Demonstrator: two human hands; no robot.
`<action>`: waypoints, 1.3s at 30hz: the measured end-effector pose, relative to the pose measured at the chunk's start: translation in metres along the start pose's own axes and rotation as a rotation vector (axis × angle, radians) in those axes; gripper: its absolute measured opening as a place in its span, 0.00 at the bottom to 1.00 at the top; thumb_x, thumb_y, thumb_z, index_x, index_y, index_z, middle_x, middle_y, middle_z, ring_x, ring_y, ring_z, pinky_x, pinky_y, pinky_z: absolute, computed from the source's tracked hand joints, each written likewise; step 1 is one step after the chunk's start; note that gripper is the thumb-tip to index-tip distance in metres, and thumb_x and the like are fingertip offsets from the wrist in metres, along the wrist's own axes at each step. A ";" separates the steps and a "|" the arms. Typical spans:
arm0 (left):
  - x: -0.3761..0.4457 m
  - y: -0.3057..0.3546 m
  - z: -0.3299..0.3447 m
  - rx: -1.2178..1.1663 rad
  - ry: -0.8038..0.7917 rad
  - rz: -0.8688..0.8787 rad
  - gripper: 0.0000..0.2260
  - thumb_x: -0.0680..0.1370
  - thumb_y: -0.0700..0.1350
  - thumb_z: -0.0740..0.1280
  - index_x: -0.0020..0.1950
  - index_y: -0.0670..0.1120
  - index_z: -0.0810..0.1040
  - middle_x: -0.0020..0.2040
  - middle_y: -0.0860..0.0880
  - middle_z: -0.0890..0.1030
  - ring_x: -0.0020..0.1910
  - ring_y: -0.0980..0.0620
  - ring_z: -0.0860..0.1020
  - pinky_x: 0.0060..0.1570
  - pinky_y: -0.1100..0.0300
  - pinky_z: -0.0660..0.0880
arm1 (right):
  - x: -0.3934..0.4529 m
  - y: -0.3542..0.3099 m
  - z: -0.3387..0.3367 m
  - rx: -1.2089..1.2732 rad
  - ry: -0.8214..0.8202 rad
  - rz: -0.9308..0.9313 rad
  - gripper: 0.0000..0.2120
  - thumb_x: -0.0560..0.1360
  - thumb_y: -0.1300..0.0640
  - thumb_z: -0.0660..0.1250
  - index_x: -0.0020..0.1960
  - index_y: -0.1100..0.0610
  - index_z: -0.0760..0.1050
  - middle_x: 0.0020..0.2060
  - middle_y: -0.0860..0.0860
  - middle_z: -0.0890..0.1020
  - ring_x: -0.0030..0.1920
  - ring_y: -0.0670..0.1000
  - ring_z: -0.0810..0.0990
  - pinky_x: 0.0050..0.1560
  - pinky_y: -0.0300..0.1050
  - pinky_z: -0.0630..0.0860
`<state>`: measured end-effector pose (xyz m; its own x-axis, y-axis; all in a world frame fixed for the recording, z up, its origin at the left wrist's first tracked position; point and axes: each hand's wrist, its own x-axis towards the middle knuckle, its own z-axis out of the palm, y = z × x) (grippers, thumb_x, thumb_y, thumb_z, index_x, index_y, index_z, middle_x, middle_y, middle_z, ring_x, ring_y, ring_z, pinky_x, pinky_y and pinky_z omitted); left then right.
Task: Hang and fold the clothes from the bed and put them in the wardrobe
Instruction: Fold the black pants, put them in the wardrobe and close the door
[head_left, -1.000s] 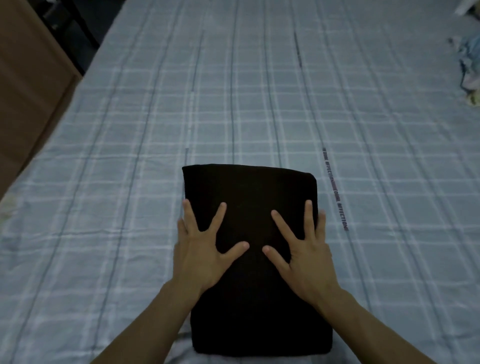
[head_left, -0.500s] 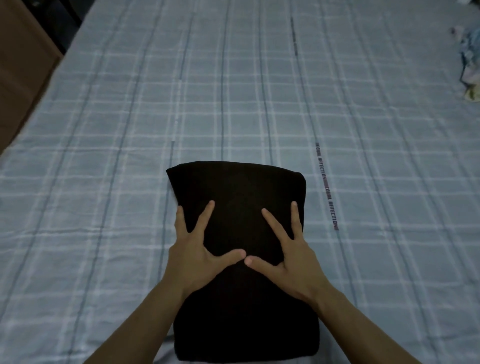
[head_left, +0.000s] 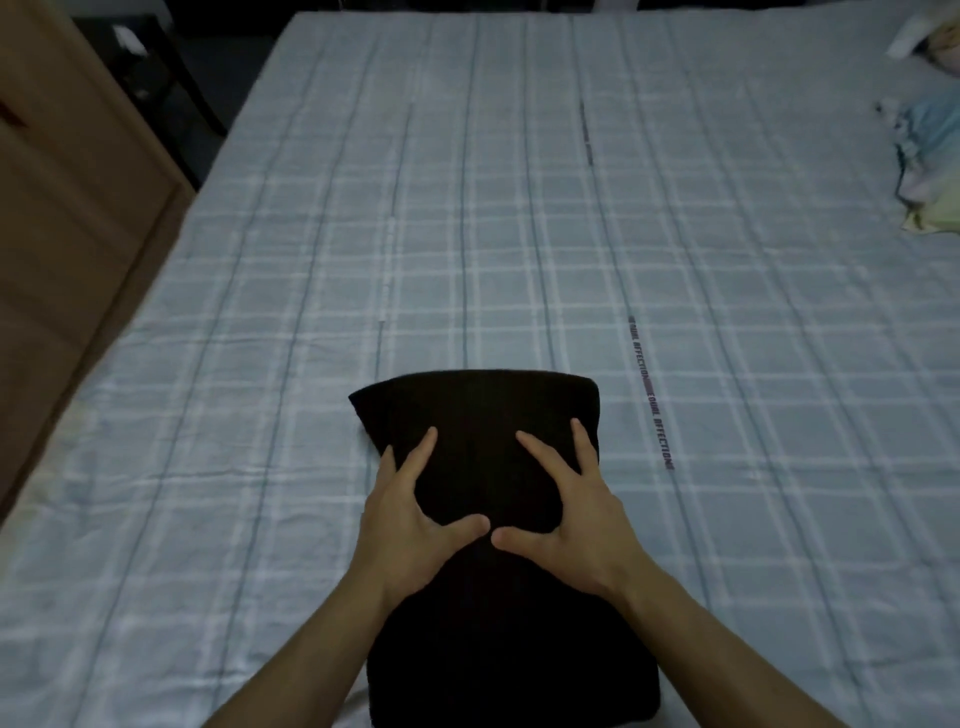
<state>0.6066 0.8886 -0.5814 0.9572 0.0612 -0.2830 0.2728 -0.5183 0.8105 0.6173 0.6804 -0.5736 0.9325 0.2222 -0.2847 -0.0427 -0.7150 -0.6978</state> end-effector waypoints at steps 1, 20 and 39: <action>-0.010 0.007 -0.009 -0.006 0.008 -0.001 0.50 0.62 0.59 0.81 0.79 0.61 0.58 0.80 0.51 0.57 0.78 0.55 0.58 0.74 0.48 0.64 | -0.008 -0.012 -0.006 -0.004 -0.005 -0.009 0.49 0.62 0.37 0.78 0.75 0.30 0.52 0.78 0.42 0.34 0.74 0.52 0.64 0.64 0.39 0.67; -0.181 0.242 -0.228 0.049 0.328 0.279 0.50 0.62 0.62 0.79 0.78 0.65 0.55 0.81 0.47 0.54 0.79 0.49 0.55 0.74 0.50 0.59 | -0.157 -0.301 -0.183 -0.133 0.213 -0.280 0.49 0.61 0.37 0.79 0.74 0.29 0.54 0.79 0.44 0.37 0.77 0.56 0.58 0.69 0.48 0.66; -0.367 0.258 -0.266 0.097 0.750 0.124 0.50 0.61 0.62 0.79 0.77 0.67 0.56 0.81 0.46 0.54 0.79 0.50 0.54 0.75 0.53 0.56 | -0.244 -0.371 -0.166 -0.064 0.062 -0.713 0.46 0.63 0.34 0.75 0.74 0.31 0.55 0.79 0.44 0.42 0.77 0.52 0.56 0.69 0.48 0.64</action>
<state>0.3514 0.9590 -0.1321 0.7993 0.5424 0.2588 0.1824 -0.6293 0.7555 0.4648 0.7811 -0.1361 0.7445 0.6126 0.2653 0.6035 -0.4479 -0.6597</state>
